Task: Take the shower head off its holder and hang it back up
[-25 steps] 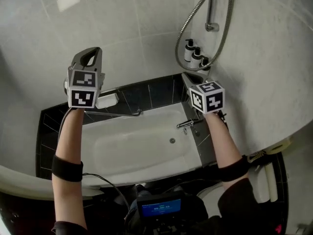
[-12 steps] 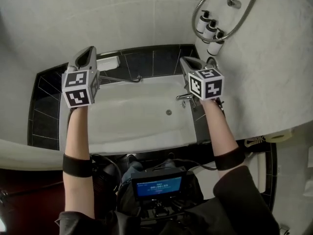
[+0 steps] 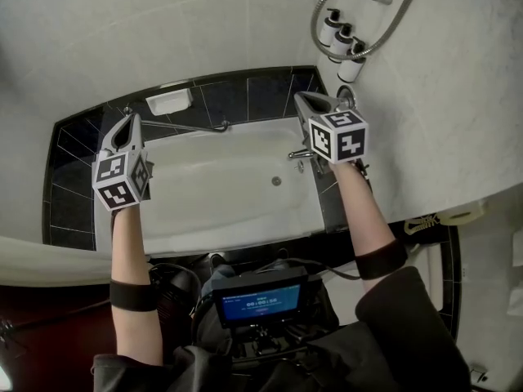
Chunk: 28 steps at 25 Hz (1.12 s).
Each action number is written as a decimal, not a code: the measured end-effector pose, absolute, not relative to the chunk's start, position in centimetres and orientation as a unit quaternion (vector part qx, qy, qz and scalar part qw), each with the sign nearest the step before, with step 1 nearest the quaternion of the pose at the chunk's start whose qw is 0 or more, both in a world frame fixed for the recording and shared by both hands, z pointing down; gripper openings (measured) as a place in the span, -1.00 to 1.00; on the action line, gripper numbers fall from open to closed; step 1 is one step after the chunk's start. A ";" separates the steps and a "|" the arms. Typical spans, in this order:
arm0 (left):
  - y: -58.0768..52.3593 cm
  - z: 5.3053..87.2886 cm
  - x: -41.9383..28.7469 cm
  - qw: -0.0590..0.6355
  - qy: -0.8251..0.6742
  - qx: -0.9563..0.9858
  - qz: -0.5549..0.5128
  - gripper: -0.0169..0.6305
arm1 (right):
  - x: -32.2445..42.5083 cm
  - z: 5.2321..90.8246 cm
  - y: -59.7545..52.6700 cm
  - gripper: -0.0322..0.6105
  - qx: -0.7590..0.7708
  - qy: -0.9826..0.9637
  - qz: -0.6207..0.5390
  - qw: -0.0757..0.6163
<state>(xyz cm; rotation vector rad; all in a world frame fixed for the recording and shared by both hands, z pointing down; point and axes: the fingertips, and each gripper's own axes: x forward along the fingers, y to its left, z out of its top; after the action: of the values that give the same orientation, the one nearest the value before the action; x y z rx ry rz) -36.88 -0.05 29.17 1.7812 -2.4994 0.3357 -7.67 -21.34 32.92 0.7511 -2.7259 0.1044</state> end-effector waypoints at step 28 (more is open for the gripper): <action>-9.8 23.9 -32.5 -0.019 -0.762 0.636 0.120 -0.95 | -3.8 22.3 -28.9 -0.67 0.361 -0.927 -0.048 0.088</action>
<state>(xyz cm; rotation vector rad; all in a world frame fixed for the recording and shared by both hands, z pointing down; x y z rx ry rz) -32.46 -9.77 23.93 2.0220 -2.4253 0.3812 -3.79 -28.95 22.34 1.0762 -2.7600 -0.1442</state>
